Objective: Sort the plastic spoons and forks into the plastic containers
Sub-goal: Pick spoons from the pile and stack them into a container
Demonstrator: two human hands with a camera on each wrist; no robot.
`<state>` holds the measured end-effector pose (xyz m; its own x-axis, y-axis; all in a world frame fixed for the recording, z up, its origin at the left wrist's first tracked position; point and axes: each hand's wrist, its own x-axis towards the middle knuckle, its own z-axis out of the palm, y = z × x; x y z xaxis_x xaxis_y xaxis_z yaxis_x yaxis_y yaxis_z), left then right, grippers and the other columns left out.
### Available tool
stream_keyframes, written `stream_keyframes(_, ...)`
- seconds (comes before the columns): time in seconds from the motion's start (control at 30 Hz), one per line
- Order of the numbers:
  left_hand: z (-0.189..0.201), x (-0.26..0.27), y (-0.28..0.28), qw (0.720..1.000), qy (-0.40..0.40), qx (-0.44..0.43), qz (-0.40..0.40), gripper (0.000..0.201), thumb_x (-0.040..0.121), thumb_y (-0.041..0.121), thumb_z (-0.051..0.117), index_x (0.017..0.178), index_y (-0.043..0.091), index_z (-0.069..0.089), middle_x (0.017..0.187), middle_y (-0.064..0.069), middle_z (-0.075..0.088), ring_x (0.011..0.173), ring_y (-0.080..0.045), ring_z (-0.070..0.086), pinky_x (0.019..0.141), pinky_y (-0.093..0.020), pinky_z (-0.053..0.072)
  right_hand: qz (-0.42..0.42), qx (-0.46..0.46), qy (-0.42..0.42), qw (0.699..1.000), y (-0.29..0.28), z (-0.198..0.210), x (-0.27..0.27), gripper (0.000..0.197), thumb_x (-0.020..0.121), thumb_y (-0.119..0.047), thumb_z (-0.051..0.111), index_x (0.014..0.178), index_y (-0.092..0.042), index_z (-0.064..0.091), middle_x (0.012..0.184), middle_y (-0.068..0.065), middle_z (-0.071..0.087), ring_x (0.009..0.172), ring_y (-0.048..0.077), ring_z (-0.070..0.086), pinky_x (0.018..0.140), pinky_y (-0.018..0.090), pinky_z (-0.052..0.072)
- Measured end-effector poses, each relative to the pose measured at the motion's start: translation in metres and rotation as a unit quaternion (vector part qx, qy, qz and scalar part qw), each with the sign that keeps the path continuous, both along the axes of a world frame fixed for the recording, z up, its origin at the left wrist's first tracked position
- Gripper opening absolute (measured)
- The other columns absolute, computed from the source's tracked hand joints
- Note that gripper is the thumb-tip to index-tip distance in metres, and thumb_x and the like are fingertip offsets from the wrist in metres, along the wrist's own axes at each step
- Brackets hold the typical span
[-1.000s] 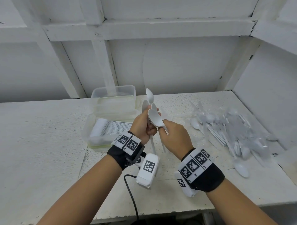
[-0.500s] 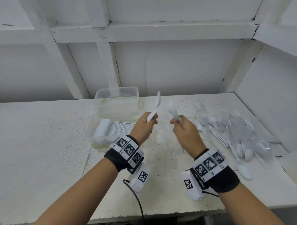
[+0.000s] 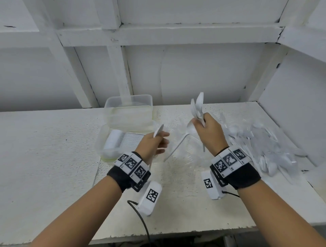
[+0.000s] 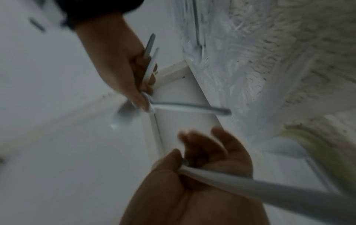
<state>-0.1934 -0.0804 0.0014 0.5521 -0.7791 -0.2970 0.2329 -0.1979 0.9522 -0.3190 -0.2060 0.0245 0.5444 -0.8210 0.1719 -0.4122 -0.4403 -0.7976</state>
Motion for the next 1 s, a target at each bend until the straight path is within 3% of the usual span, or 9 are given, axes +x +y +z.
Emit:
stream_keyframes(0.1, 0.002, 0.005, 0.001, 0.998, 0.062, -0.025, 0.010, 0.008, 0.095, 0.027, 0.051, 0.096, 0.019, 0.050, 0.051, 0.009, 0.034, 0.042, -0.005, 0.028, 0.038, -0.016, 0.027, 0.055, 0.008, -0.028, 0.998, 0.000, 0.009, -0.003, 0.022, 0.094, -0.029, 0.052, 0.086, -0.008, 0.050, 0.065, -0.006, 0.044, 0.058, 0.008, 0.039, 0.054, 0.021, 0.031)
stream_keyframes(0.2, 0.007, -0.002, -0.004, 0.995, 0.095, -0.038, -0.019, 0.026, 0.090, 0.052, 0.046, 0.095, 0.027, 0.040, 0.054, 0.009, 0.026, 0.042, -0.004, 0.020, 0.037, -0.013, 0.016, 0.104, 0.010, -0.035, 0.994, 0.009, 0.011, 0.002, 0.023, 0.091, -0.027, 0.057, 0.081, -0.007, 0.050, 0.062, -0.007, 0.044, 0.057, 0.008, 0.038, 0.055, 0.024, 0.030)
stream_keyframes(0.27, 0.012, -0.010, -0.008, 0.989, 0.139, -0.038, -0.033, 0.041, 0.091, 0.062, 0.032, 0.089, 0.022, 0.043, 0.053, 0.007, 0.024, 0.041, -0.005, 0.019, 0.039, -0.015, 0.014, 0.132, 0.007, -0.040, 0.990, 0.014, 0.009, 0.007, 0.025, 0.089, -0.025, 0.060, 0.083, -0.002, 0.052, 0.062, -0.005, 0.047, 0.058, 0.010, 0.040, 0.057, 0.026, 0.031)
stream_keyframes(0.37, 0.011, -0.020, -0.014, 0.993, 0.107, -0.018, -0.056, 0.057, 0.095, 0.060, 0.021, 0.073, 0.015, 0.048, 0.047, 0.004, 0.034, 0.044, -0.010, 0.031, 0.045, -0.020, 0.027, 0.158, -0.001, -0.025, 0.987, 0.018, 0.003, 0.014, 0.026, 0.087, -0.030, 0.061, 0.083, -0.005, 0.055, 0.065, 0.002, 0.053, 0.061, 0.015, 0.045, 0.059, 0.030, 0.036)
stream_keyframes(0.47, 0.009, -0.024, -0.018, 0.993, 0.097, -0.043, -0.050, 0.052, 0.099, 0.051, 0.020, 0.101, 0.015, 0.058, 0.068, -0.003, 0.046, 0.058, -0.012, 0.042, 0.057, -0.025, 0.037, 0.140, -0.041, 0.004, 0.989, 0.019, -0.003, 0.015, 0.028, 0.088, -0.037, 0.060, 0.070, -0.022, 0.044, 0.057, -0.007, 0.047, 0.056, 0.016, 0.045, 0.056, 0.033, 0.038)
stream_keyframes(0.6, 0.010, -0.026, -0.018, 0.988, 0.124, -0.077, -0.050, 0.054, 0.102, 0.043, 0.015, 0.121, 0.013, 0.055, 0.101, -0.007, 0.066, 0.082, -0.017, 0.062, 0.076, -0.030, 0.052, 0.084, -0.102, 0.044, 0.990, 0.022, -0.004, 0.012, 0.041, 0.083, -0.055, 0.057, 0.083, -0.016, 0.043, 0.062, -0.006, 0.053, 0.058, 0.019, 0.057, 0.055, 0.035, 0.046)
stream_keyframes(0.73, 0.013, -0.027, -0.017, 0.982, 0.153, -0.088, -0.060, 0.061, 0.100, 0.049, 0.012, 0.117, 0.008, 0.054, 0.088, -0.007, 0.070, 0.069, -0.015, 0.068, 0.066, -0.029, 0.054, 0.039, -0.119, 0.105, 0.987, 0.020, -0.003, 0.013, 0.050, 0.078, -0.061, 0.058, 0.089, -0.019, 0.034, 0.064, -0.014, 0.043, 0.058, 0.013, 0.050, 0.055, 0.027, 0.037)
stream_keyframes(0.87, 0.010, -0.025, -0.019, 0.984, 0.142, -0.096, -0.052, 0.051, 0.099, 0.049, 0.023, 0.098, 0.010, 0.056, 0.060, 0.000, 0.058, 0.051, -0.010, 0.051, 0.053, -0.021, 0.046, 0.042, -0.131, 0.128, 0.982, 0.020, 0.000, 0.014, 0.049, 0.082, -0.063, 0.050, 0.093, -0.018, 0.033, 0.061, -0.014, 0.043, 0.055, 0.014, 0.049, 0.053, 0.027, 0.036)
stream_keyframes(1.0, 0.007, -0.020, -0.019, 0.981, 0.159, -0.111, -0.026, 0.048, 0.098, 0.051, 0.027, 0.101, 0.012, 0.055, 0.061, 0.002, 0.045, 0.051, -0.009, 0.040, 0.053, -0.022, 0.036, 0.086, -0.111, 0.093, 0.986, 0.022, 0.003, 0.012, 0.023, 0.094, -0.037, 0.046, 0.092, -0.016, 0.040, 0.060, -0.008, 0.044, 0.052, 0.013, 0.044, 0.051, 0.028, 0.034)
